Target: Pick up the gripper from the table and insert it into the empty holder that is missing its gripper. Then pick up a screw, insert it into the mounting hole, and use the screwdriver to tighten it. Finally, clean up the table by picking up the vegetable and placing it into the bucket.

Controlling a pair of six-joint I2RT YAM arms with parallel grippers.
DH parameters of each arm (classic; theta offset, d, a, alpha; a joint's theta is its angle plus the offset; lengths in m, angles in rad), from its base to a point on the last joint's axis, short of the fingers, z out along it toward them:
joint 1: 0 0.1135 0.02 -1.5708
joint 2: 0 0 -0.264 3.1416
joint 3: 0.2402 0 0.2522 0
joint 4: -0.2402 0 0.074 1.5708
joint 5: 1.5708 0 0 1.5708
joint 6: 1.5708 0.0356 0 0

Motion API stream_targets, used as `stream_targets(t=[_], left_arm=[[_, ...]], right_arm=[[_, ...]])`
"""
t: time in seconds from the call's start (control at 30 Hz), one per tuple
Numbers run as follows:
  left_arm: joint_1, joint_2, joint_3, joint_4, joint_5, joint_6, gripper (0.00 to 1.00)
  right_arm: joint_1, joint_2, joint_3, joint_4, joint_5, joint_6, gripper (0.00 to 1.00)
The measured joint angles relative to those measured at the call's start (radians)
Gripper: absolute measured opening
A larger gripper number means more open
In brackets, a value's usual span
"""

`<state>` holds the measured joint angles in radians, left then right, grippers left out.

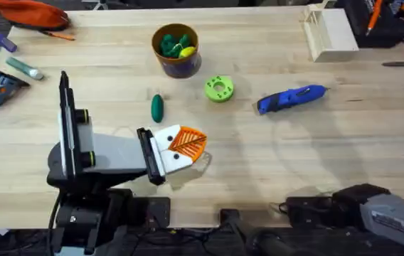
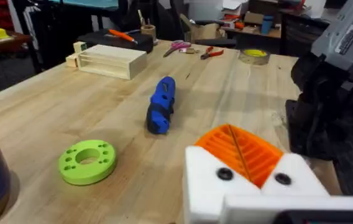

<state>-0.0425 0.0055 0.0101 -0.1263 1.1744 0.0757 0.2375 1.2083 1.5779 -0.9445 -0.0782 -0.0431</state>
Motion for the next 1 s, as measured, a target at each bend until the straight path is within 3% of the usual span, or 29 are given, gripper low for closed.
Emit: stream_targets(t=[0.47, 0.63, 0.8, 0.83, 1.0], left_arm=[[0.000, 0.000, 0.000, 0.000, 0.000, 0.000, 0.016], [0.000, 0.000, 0.000, 0.000, 0.000, 0.000, 0.016], [0.000, 0.000, 0.000, 0.000, 0.000, 0.000, 0.016], [0.000, 0.000, 0.000, 0.000, 0.000, 0.004, 0.053], [0.000, 0.000, 0.000, 0.000, 0.000, 0.006, 0.832]], right_arm=[[0.000, -0.356, -0.437, 0.091, 0.036, 0.065, 0.994], [0.000, -0.414, -0.555, 0.090, 0.037, 0.093, 0.994], [0.000, -0.411, -0.603, 0.087, 0.037, 0.103, 0.994], [0.000, -0.409, -0.606, 0.087, 0.037, 0.104, 0.994], [0.000, -0.391, -0.606, 0.084, 0.037, 0.104, 0.994]])
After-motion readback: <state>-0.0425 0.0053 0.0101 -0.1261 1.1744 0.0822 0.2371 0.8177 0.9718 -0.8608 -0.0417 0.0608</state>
